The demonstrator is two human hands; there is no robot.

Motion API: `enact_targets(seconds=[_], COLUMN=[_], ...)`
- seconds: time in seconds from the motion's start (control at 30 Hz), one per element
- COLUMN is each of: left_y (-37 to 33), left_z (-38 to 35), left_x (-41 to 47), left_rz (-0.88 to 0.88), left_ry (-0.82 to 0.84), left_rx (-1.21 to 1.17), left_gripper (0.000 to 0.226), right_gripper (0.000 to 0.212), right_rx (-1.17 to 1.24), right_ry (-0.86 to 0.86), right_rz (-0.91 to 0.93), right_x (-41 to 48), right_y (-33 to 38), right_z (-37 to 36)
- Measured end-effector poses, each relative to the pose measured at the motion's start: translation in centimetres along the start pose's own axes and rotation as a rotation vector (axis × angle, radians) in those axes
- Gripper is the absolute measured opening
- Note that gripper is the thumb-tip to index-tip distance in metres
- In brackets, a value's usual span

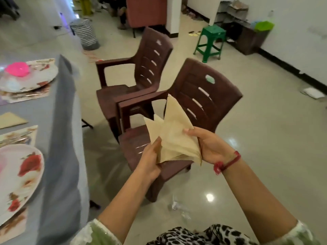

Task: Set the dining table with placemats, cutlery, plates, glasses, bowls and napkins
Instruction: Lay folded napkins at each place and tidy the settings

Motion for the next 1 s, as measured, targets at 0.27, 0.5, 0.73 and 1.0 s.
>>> enact_targets(seconds=[0.27, 0.5, 0.73, 1.0], left_y=[9.7, 15.3, 19.0, 16.0], left_z=[-19.3, -32.1, -45.3, -58.1], left_x=[6.0, 11.8, 22.0, 36.2], left_rz=[0.133, 0.124, 0.099, 0.054], left_ry=[0.22, 0.379, 0.44, 0.477], left_rx=[0.089, 0.237, 0.327, 0.294], left_gripper=[0.03, 0.015, 0.022, 0.019], right_gripper=[0.043, 0.035, 0.018, 0.016], right_rx=[0.194, 0.232, 0.235, -0.053], right_ry=[-0.001, -0.184, -0.529, -0.711], right_rz=[0.173, 0.298, 0.377, 0.458], right_x=[-7.6, -11.3, -11.9, -8.8], right_y=[7.1, 12.0, 22.2, 40.1], right_z=[19.4, 32.6, 46.7, 55.6])
Point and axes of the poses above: each hand's wrist, its own x-axis towards the middle knuckle, its own z-axis out of the back of the hand, y = z × x, the point moved 10 cm from there along x, towards the middle knuckle, and after that the axes turned 11 degrees about -z, right-handed, at the moved point
